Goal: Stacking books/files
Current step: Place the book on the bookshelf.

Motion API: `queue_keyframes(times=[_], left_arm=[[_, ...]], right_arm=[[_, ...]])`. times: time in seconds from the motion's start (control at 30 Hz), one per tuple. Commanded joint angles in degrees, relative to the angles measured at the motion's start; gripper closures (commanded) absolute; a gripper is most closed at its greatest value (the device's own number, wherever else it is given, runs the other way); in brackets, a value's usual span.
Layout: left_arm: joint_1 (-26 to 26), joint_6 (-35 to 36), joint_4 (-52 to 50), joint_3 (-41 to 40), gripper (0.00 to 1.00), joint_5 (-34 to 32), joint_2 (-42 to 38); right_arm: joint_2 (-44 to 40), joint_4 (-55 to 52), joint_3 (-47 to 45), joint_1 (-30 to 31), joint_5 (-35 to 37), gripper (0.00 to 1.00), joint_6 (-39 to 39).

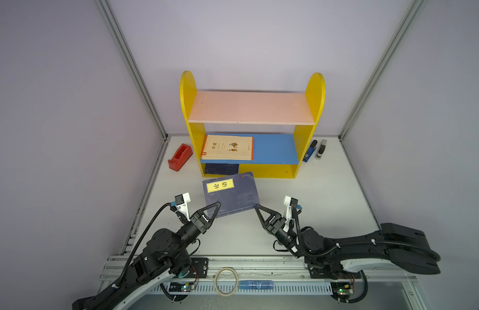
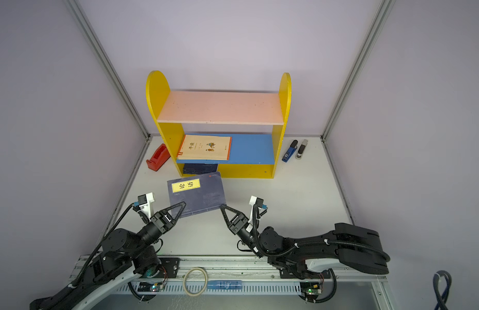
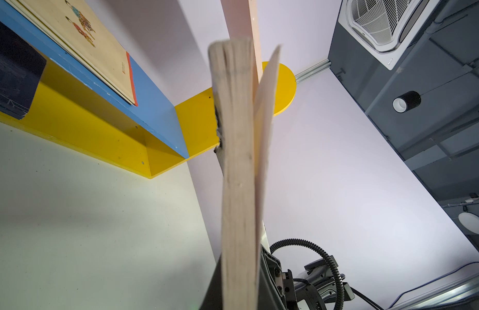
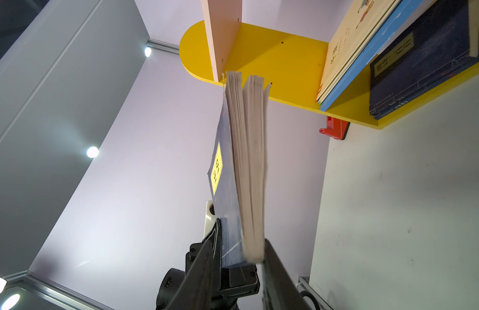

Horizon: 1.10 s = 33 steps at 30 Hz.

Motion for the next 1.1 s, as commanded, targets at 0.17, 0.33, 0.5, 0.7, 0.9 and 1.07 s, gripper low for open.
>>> queue_keyframes(times=[0.17, 0.33, 0.5, 0.7, 0.9, 1.07], left_arm=[[0.09, -0.35, 2.17, 0.44, 1.0, 1.42, -0.14], [0.09, -1.08, 2.74, 0.31, 1.0, 2.19, -0.15], [0.09, -1.19, 2.95, 0.31, 1.0, 2.48, -0.21], [0.09, -1.28, 3.08, 0.24, 1.0, 2.8, -0.15], [0.1, -1.04, 3.15, 0.38, 1.0, 3.06, -0.25], [0.09, -1.15, 3.67, 0.42, 1.0, 3.68, -0.14]], right_arm=[[-2.04, -0.98, 0.55, 0.07, 2.66, 0.76, -1.23], [-1.85, -0.12, 0.76, 0.08, 3.17, 0.76, -2.11], [-2.48, -1.58, 1.08, 0.08, 3.33, 0.78, -2.07], [-2.13, -1.7, 1.29, 0.06, 3.12, 0.84, -1.94], [-1.78, -2.17, 1.76, 0.02, 2.09, 0.86, -1.76], [-0.56, -2.78, 3.13, 0.01, 1.01, 0.78, -1.98]])
